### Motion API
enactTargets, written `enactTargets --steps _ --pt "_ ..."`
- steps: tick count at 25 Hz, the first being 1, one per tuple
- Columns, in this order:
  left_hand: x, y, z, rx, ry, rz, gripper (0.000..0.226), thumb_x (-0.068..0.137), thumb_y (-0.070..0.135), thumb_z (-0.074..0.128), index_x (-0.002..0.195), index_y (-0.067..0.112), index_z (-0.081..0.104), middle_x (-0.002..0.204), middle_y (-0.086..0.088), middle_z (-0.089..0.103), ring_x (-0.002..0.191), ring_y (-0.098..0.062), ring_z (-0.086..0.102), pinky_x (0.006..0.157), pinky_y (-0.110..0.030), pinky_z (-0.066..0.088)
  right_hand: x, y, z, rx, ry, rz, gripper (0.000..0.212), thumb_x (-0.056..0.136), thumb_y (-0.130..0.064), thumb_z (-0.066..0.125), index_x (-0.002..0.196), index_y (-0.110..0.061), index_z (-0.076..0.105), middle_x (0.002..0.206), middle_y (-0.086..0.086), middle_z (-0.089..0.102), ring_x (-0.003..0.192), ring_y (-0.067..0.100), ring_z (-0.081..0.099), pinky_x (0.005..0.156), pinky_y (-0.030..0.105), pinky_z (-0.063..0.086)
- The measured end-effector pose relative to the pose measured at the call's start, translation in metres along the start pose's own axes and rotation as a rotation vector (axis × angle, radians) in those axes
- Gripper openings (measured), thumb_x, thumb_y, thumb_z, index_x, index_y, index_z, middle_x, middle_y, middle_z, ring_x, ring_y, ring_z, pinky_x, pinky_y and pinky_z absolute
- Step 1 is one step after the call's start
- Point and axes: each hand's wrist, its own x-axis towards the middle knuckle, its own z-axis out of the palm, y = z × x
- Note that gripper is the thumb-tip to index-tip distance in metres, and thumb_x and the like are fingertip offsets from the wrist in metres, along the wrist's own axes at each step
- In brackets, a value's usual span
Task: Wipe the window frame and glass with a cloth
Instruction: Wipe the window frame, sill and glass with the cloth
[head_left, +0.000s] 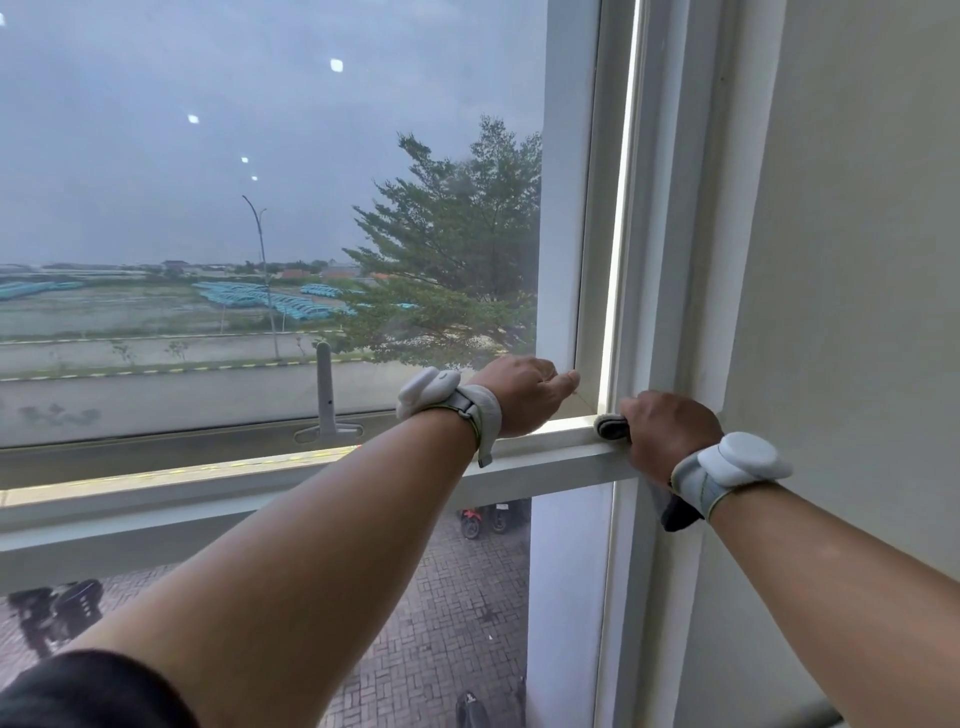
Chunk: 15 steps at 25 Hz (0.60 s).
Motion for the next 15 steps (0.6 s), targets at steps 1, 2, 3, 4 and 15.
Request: enactTargets --steps 1,2,3,4,15 --pt "-0.001 -0.002 0.0 0.005 -0.008 -0.004 0.052 0.099 0.05 0.033 0.093 0.008 0.064 0.095 -0.012 0.066 0.089 -0.028 0.059 0.075 -0.033 0.045 0.002 -0.003 0.002 0.008 -0.006 0.007 0.02 0.085 -0.013 0.045 0.1 -0.017 0.058 0.103 0.005 0.063 0.093 0.026 0.062 0.069 0.03 0.044" --pt "-0.002 -0.004 0.0 0.012 -0.012 -0.009 0.052 0.099 0.05 0.033 0.095 0.008 0.064 0.097 -0.012 0.066 0.09 -0.028 0.059 0.075 -0.033 0.044 0.004 -0.006 0.003 0.011 -0.007 0.013 0.02 0.085 -0.014 0.046 0.099 -0.017 0.059 0.103 0.005 0.064 0.094 0.026 0.063 0.07 0.03 0.044" --pt "-0.003 -0.006 0.0 0.019 -0.017 -0.013 0.053 0.099 0.05 0.033 0.095 0.008 0.064 0.098 -0.012 0.066 0.089 -0.028 0.058 0.074 -0.032 0.043 0.006 -0.007 0.004 0.019 -0.005 0.026 0.02 0.085 -0.015 0.046 0.099 -0.017 0.06 0.103 0.006 0.065 0.094 0.026 0.063 0.071 0.03 0.045" --pt "-0.004 -0.008 0.0 0.025 -0.02 -0.015 0.052 0.099 0.051 0.032 0.094 0.008 0.063 0.097 -0.012 0.066 0.089 -0.028 0.058 0.073 -0.032 0.042 0.007 -0.009 0.005 0.031 0.0 0.044 0.02 0.085 -0.016 0.046 0.098 -0.017 0.061 0.103 0.006 0.065 0.094 0.027 0.063 0.071 0.029 0.045" --pt "-0.02 -0.026 -0.012 0.049 -0.02 -0.033 0.055 0.099 0.051 0.031 0.105 0.007 0.064 0.112 -0.014 0.065 0.102 -0.03 0.058 0.088 -0.037 0.047 0.007 -0.035 0.002 0.13 0.006 0.157 0.024 0.079 -0.026 0.055 0.093 -0.011 0.067 0.093 0.011 0.067 0.085 0.03 0.065 0.064 0.025 0.041"
